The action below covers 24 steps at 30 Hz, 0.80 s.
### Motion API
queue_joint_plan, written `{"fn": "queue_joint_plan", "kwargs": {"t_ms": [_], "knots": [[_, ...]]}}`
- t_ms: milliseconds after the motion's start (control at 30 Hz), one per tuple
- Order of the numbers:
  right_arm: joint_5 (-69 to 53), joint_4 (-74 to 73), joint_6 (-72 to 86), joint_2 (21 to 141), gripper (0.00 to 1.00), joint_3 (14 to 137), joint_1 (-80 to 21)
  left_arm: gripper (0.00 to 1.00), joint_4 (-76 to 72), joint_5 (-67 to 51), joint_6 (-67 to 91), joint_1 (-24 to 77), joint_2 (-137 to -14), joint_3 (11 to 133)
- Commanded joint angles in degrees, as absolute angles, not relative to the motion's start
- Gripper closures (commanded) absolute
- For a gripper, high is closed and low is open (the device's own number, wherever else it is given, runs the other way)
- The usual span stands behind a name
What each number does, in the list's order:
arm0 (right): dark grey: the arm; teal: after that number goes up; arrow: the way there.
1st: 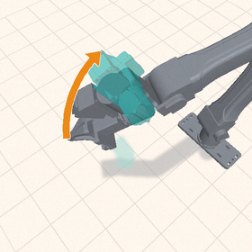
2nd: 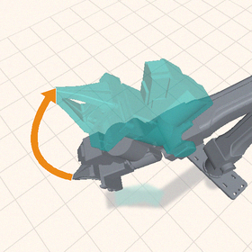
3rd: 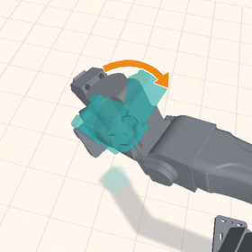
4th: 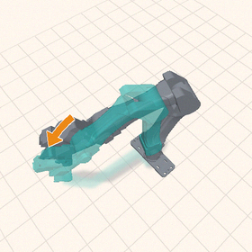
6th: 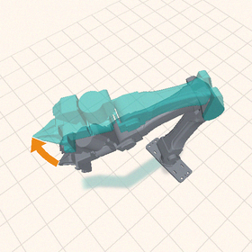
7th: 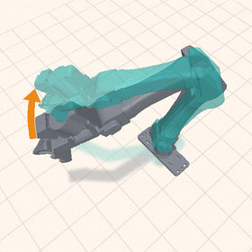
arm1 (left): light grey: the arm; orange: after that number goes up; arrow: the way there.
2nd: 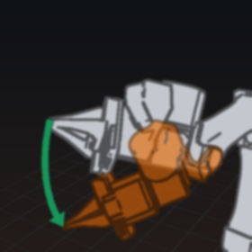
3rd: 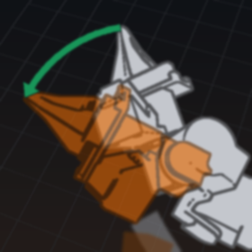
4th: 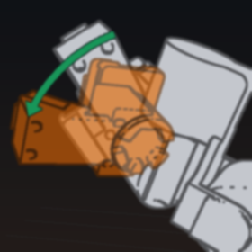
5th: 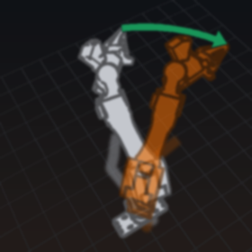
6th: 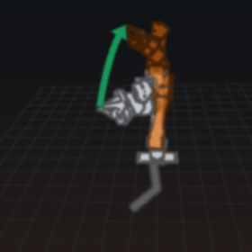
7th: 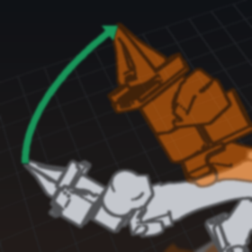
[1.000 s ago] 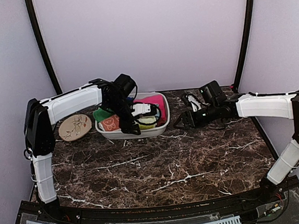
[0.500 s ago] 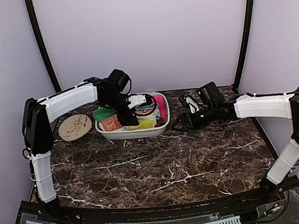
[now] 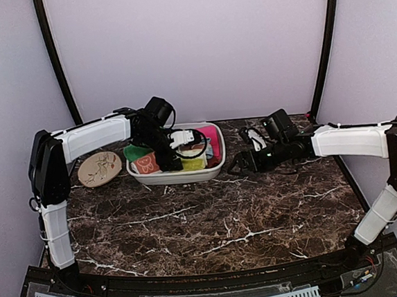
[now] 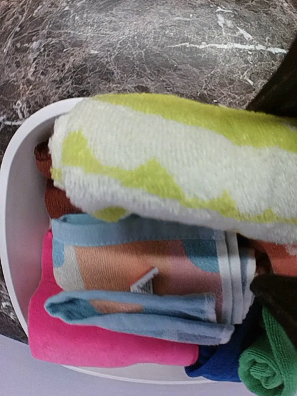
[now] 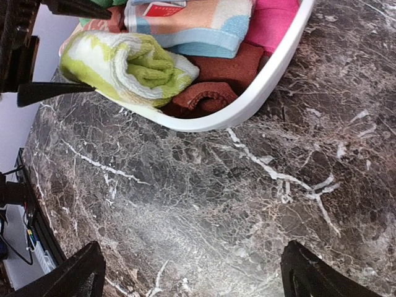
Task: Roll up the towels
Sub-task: Place the towel in the storage box, then reset both arms
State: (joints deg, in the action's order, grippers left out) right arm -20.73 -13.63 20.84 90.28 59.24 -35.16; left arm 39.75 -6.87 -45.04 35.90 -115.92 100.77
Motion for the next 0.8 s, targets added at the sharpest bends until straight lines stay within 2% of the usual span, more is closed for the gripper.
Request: {"fn": "queue_joint_plan", "kwargs": {"t_ms": [0, 200, 300, 400, 533, 767], "knots": [[-15.8, -15.9, 18.8, 86.6, 0.0, 60.9, -34.5, 0.02, 35.5, 0.0, -45.9, 35.8, -108.6, 102.3], [-9.9, -19.0, 17.0, 82.5, 0.0, 60.5, -31.7, 0.01, 20.8, 12.8, -48.0, 35.6, -98.9, 95.0], [-6.4, -19.6, 16.4, 80.0, 0.0, 59.3, -30.5, 0.01, 17.2, 15.1, -47.5, 32.8, -92.6, 90.0], [-4.2, -19.7, 16.2, 77.2, 0.0, 57.7, -28.5, 0.01, 20.4, 10.7, -45.0, 30.2, -86.6, 86.3], [-4.5, -20.3, 15.6, 75.3, 0.0, 56.5, -26.0, 0.01, 23.1, 5.8, -45.3, 29.3, -80.1, 75.4], [-2.8, -20.5, 15.2, 73.8, 0.0, 54.4, -24.1, 0.01, 25.6, -4.6, -37.0, 21.9, -74.8, 66.2]]}}
